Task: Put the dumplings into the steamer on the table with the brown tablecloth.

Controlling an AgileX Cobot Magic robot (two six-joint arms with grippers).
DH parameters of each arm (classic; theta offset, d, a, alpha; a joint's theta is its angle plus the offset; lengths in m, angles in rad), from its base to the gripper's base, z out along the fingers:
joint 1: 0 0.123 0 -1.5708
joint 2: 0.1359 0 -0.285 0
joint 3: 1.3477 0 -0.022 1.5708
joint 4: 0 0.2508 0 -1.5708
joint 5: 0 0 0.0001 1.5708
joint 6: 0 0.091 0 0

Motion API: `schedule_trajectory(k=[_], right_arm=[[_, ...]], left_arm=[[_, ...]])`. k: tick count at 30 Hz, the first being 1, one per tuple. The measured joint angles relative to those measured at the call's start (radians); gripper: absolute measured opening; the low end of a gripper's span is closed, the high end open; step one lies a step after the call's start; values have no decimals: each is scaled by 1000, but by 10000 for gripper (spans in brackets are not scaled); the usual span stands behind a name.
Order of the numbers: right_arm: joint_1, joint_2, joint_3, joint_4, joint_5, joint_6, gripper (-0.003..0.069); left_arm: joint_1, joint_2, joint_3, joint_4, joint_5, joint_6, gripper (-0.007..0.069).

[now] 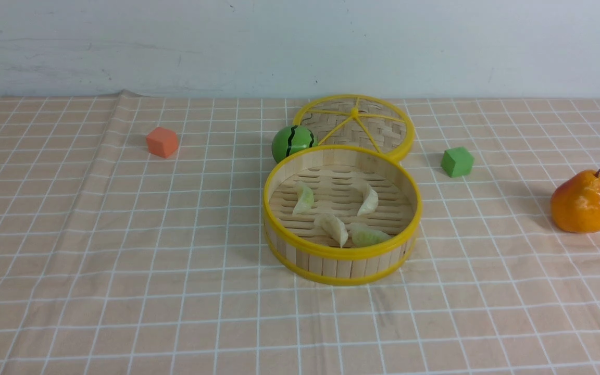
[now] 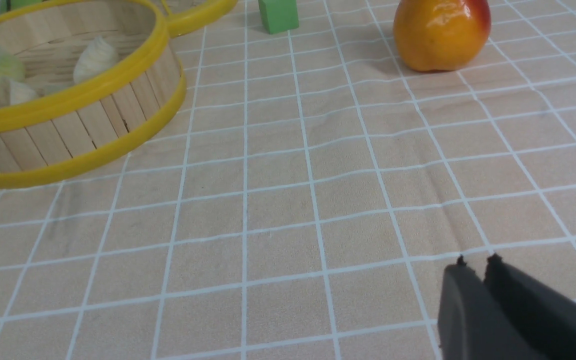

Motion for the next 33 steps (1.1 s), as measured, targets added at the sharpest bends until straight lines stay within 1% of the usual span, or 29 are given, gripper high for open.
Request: schedule_trajectory(k=[33], right_arm=[[0, 0, 0, 0, 0, 0, 78]], left_arm=[[0, 0, 0, 0, 2, 0, -14]])
